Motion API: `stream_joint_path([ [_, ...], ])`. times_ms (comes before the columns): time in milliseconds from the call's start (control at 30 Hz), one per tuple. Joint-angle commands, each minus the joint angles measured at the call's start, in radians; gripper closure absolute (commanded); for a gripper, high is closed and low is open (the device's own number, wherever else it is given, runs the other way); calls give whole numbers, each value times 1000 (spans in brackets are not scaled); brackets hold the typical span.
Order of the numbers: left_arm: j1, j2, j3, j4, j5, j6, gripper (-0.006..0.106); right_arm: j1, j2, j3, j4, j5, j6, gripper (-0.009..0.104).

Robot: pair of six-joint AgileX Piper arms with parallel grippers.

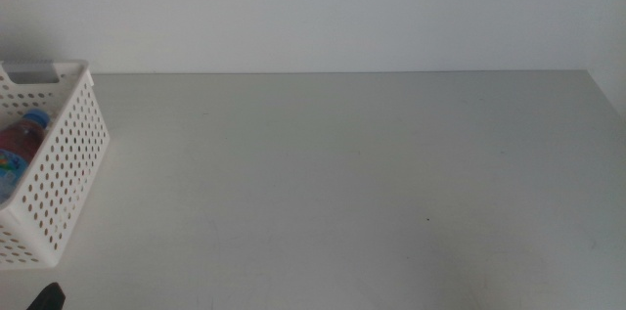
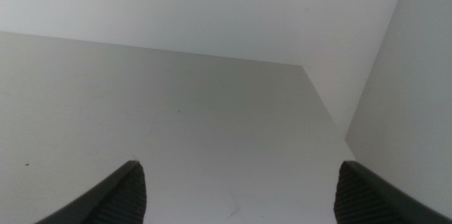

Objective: Use arms to grab the bottles and put them into the dustbin to the left of the table.

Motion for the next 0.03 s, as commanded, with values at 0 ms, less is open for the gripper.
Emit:
stream_joint_path([
  [0, -6, -27, 3, -13, -79, -11, 7, -6, -22, -10, -3, -71, -8, 26],
])
